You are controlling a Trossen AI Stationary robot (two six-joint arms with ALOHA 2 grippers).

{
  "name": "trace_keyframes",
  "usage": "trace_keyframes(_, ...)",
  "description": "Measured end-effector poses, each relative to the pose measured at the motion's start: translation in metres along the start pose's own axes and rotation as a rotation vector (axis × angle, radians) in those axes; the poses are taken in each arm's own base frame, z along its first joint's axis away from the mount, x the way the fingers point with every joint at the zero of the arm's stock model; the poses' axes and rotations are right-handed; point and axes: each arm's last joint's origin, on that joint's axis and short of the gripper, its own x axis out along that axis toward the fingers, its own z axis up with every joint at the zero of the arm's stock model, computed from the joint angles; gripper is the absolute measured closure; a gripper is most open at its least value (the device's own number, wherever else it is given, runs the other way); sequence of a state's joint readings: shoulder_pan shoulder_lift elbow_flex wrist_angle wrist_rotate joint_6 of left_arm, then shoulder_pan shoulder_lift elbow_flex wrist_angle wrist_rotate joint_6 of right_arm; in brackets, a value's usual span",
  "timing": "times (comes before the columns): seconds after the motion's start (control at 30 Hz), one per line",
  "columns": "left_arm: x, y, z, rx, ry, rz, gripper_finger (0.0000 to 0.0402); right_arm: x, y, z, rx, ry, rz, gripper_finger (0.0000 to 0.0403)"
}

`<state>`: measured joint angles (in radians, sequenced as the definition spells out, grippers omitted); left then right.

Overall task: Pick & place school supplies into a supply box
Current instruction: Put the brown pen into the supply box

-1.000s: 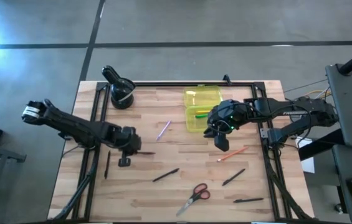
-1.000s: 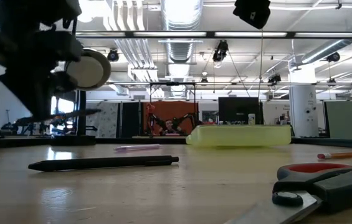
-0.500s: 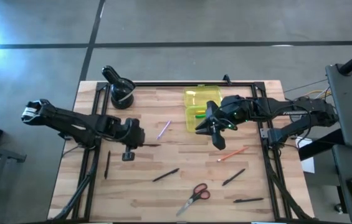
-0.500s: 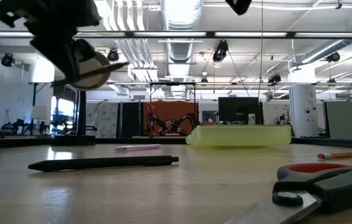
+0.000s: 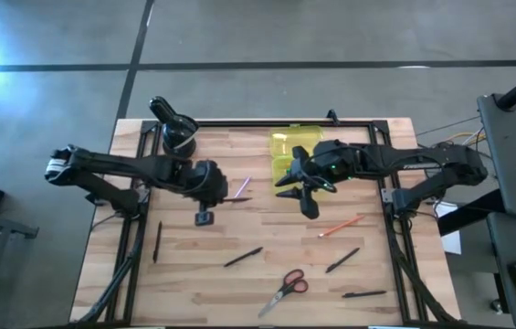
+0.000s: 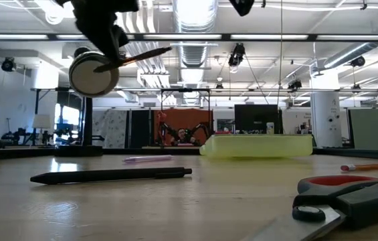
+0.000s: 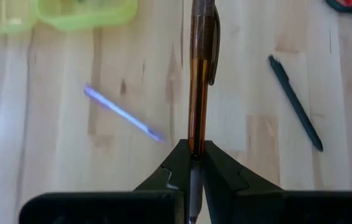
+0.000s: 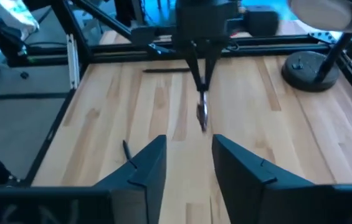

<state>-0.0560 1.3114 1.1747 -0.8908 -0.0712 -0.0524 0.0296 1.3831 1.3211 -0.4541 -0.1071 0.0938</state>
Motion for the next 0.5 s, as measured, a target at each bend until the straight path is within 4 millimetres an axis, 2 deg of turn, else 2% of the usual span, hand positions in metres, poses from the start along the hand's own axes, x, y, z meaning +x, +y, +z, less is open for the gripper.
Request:
trace_keyframes(0.17,0.002,0.005,0.03,0.054,-0.006,0.011,0.0394,0.012,-0.005,0.008,-0.051,0.017,0.046,0.0263)
trace_keyframes(0.5,0.0,0.018,0.081,0.081,-0.027,0.036,0.0394,0.012,-0.033,0.007,0.02,0.086,-0.016,0.0258)
